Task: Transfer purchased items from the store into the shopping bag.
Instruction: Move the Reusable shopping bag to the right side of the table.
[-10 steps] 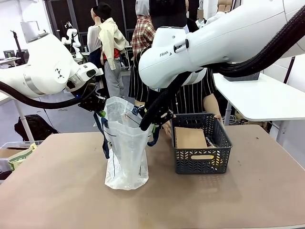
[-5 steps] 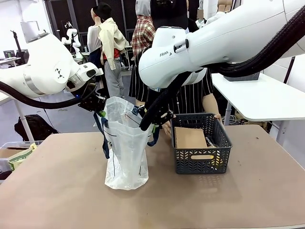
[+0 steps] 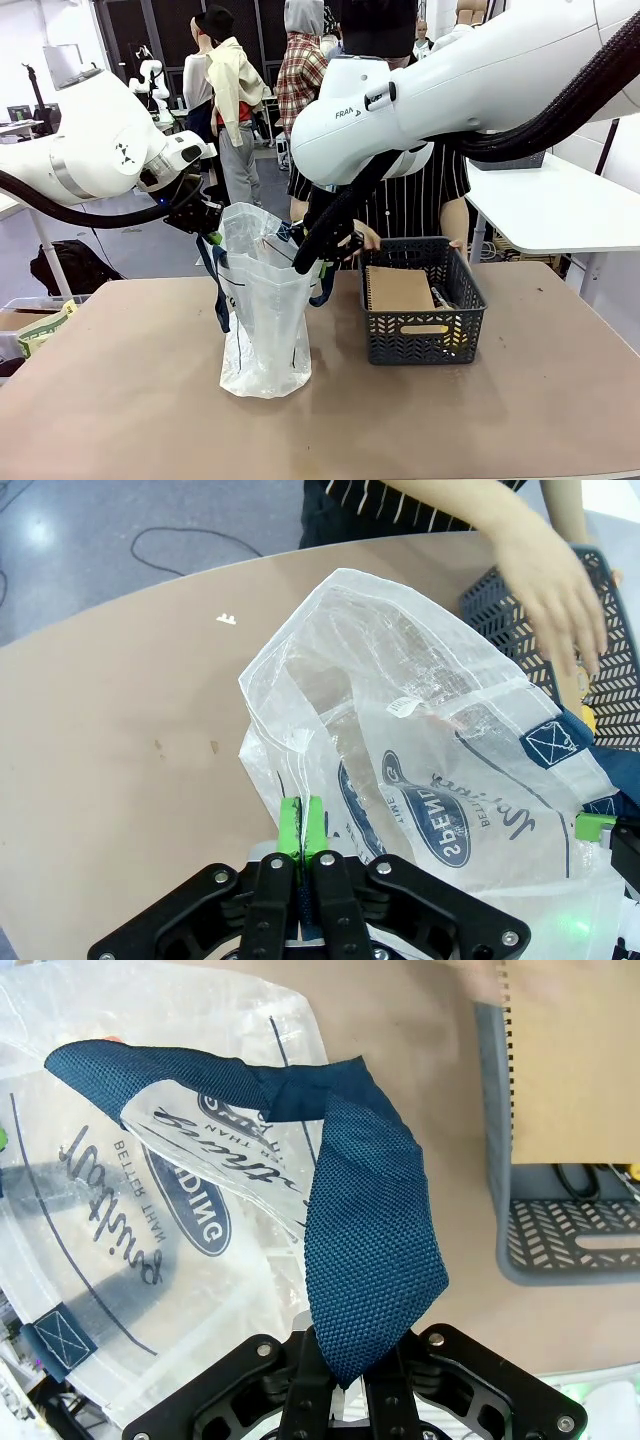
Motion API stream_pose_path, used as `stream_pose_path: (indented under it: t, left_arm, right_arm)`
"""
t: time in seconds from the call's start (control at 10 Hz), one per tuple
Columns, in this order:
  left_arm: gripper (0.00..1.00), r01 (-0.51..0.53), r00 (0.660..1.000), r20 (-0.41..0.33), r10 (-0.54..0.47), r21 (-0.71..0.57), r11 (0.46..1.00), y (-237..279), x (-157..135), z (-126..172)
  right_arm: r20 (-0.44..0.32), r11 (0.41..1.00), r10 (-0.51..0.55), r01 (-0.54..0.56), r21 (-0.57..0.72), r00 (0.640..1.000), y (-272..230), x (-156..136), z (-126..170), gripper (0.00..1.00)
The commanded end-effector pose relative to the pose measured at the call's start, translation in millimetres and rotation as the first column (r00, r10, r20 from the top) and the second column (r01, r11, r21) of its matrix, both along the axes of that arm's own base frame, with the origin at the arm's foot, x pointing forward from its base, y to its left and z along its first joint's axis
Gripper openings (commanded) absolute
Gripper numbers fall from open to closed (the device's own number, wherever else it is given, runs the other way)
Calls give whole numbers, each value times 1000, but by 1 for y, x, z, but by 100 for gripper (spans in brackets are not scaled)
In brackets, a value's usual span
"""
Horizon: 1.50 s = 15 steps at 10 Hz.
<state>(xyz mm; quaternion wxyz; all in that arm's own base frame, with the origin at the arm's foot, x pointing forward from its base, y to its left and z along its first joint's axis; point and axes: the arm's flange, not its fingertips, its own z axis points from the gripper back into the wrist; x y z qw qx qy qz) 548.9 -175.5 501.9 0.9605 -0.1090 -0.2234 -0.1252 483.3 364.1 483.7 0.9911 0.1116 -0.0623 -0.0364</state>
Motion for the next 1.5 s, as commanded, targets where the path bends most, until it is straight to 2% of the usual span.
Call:
stream_pose_path:
  t: [0.0, 1.4]
  left_arm:
    - [0, -2, 1000, 2, 2, 7, 1000, 1, -1, 1]
    - [0, -2, 1000, 2, 2, 7, 1000, 1, -1, 1]
  right_arm:
    - [1, 1000, -2, 2, -2, 1000, -2, 0, 0, 0]
    - [1, 1000, -2, 2, -2, 1000, -2, 0, 0, 0]
